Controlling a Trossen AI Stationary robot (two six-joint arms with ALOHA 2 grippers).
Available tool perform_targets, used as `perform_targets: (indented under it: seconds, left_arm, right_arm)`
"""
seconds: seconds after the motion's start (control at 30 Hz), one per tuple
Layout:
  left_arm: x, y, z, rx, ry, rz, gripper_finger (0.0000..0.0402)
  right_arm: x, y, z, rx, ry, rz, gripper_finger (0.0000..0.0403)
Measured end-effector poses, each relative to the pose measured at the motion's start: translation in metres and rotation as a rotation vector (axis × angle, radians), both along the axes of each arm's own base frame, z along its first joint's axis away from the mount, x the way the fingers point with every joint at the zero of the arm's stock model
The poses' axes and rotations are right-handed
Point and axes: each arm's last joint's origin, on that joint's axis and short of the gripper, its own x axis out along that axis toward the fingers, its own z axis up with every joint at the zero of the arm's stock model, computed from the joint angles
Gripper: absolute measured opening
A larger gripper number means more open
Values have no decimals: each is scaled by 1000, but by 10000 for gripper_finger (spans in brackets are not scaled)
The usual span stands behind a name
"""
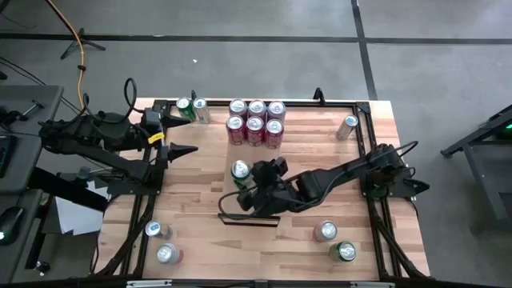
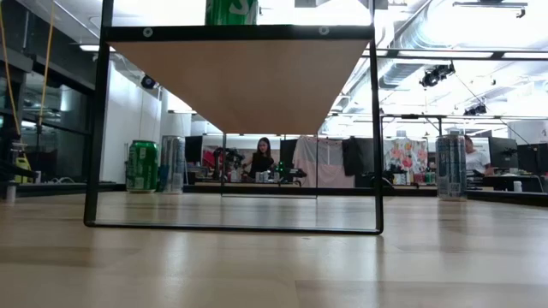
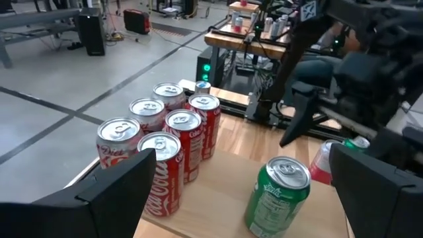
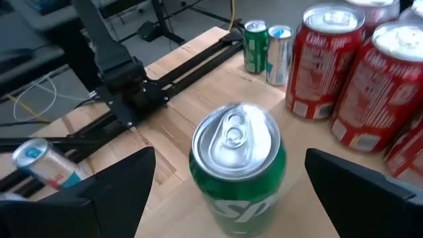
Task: Place canned beverage on shelf
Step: Put the bottom left green soda can on the shelf
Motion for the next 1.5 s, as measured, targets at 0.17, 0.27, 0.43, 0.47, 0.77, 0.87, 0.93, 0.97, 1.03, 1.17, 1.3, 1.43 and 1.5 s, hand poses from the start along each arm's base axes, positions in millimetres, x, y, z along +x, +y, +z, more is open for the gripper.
perform_targets:
  seconds: [0.17,0.27,0.43,0.47,0.77,0.87,0.93,0.97,1.03,1.17,1.3,1.43,1.5]
  left_arm:
    - [0,0,0,-26,-9,13,379]
    - [0,0,0,-60,-19,20,379]
    - [0,0,0,-93,-31,34,379]
    - [0,0,0,-100,-33,38,379]
    - [1,0,0,-141,-45,51,379]
    - [1,0,0,-143,-46,56,379]
    - [0,1,0,-148,-49,64,379]
    - [0,1,0,-146,-50,67,379]
    - [0,1,0,-143,-51,75,379]
    - [0,1,0,-139,-53,91,379]
    - [0,1,0,-138,-53,94,379]
    - [0,1,0,-137,-52,94,379]
    - [0,1,0,-137,-52,94,379]
  right_arm:
    - [10,4,-18,8,7,-37,376]
    - [13,5,-25,-17,17,-53,376]
    - [18,7,-36,-61,1,-111,376]
    - [19,8,-39,-68,-5,-129,376]
    - [30,11,-60,-98,-14,-175,376]
    - [30,11,-60,-106,-8,-177,369]
    - [30,11,-60,-113,-3,-176,352]
    - [30,11,-60,-120,5,-170,338]
    - [30,10,-60,-123,12,-164,302]
    - [29,9,-60,-155,44,-151,265]
    - [24,7,-55,-254,163,-63,265]
    - [22,-1,-48,-292,264,36,265]
    - [23,-7,-45,-305,307,90,265]
